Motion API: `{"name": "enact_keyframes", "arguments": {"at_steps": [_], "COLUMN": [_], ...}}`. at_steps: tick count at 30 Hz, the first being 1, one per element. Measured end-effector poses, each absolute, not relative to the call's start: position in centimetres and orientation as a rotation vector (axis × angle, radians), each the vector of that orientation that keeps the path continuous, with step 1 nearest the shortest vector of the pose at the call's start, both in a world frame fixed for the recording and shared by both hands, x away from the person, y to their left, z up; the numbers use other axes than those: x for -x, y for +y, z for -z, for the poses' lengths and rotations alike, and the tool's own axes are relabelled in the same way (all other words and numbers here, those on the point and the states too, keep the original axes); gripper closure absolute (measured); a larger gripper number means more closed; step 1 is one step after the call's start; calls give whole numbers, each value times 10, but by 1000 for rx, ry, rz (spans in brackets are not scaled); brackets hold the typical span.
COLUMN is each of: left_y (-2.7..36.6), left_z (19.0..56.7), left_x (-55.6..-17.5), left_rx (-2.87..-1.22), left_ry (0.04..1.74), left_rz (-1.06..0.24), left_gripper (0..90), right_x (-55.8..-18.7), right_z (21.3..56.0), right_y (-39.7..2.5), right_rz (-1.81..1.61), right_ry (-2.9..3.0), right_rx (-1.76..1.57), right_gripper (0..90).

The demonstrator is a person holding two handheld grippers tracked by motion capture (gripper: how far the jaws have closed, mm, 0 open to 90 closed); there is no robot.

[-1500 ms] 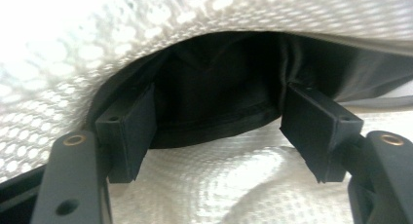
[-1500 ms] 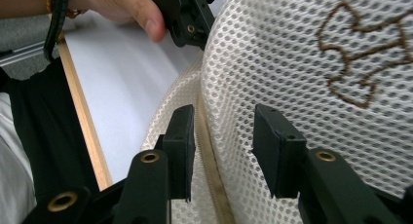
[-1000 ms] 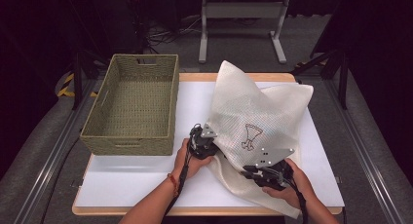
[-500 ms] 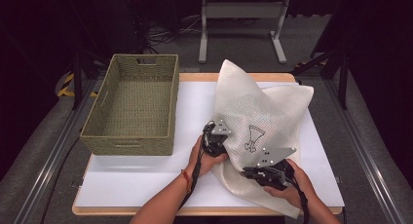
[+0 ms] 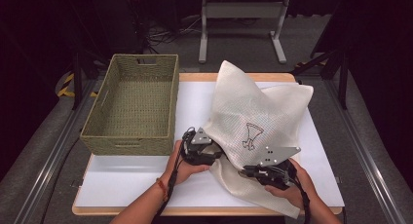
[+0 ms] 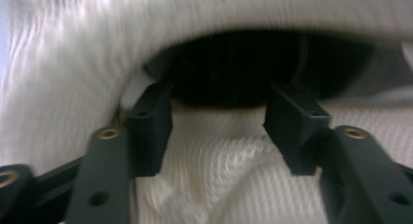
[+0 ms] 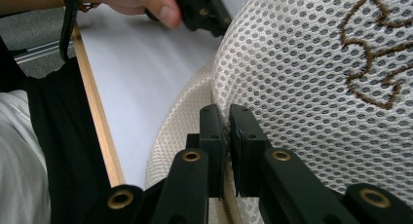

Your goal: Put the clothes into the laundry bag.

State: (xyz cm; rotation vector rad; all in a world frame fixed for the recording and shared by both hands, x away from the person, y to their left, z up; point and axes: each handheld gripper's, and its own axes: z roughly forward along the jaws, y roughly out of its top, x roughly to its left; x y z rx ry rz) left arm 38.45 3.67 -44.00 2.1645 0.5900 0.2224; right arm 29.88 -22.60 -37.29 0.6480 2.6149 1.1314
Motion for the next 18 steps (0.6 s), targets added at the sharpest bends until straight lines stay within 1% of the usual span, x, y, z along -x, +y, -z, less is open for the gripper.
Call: {"name": "enact_keyframes", "arguments": {"at_steps": [4, 6, 8, 10, 11, 12, 13, 14, 15, 17, 18], "left_y": [35, 30, 24, 18, 15, 12, 10, 7, 7, -3, -6], "left_z": [438, 438, 440, 439, 439, 439, 439, 439, 439, 440, 440], "left_x": [-379, -381, -382, -376, -372, -369, -367, -367, -367, -370, -371], "left_rx": [-2193, -2206, -2201, -2197, -2211, -2226, -2233, -2238, -2238, -2240, -2231], "left_ry": [552, 549, 547, 457, 424, 391, 382, 380, 380, 409, 419], "left_rz": [-223, -212, -193, -146, -160, -184, -189, -208, -208, -240, -251], "left_gripper": [406, 428, 426, 475, 510, 593, 659, 682, 734, 778, 819], "right_x": [-298, -298, -298, -296, -295, -295, -295, -294, -294, -294, -293], "right_z": [371, 371, 372, 372, 371, 371, 371, 371, 372, 373, 373], "right_y": [-225, -225, -224, -223, -223, -223, -223, -223, -222, -220, -219], "right_rz": [-1140, -1151, -1144, -1139, -1139, -1144, -1147, -1146, -1150, -1132, -1129], "right_ry": [2611, 2615, 2621, 2628, 2632, 2634, 2642, 2648, 2656, 2668, 2670], "right_rx": [-646, -636, -634, -619, -617, -617, -613, -610, -607, -592, -590], "right_gripper": [844, 847, 848, 851, 852, 851, 852, 852, 852, 851, 849]}}
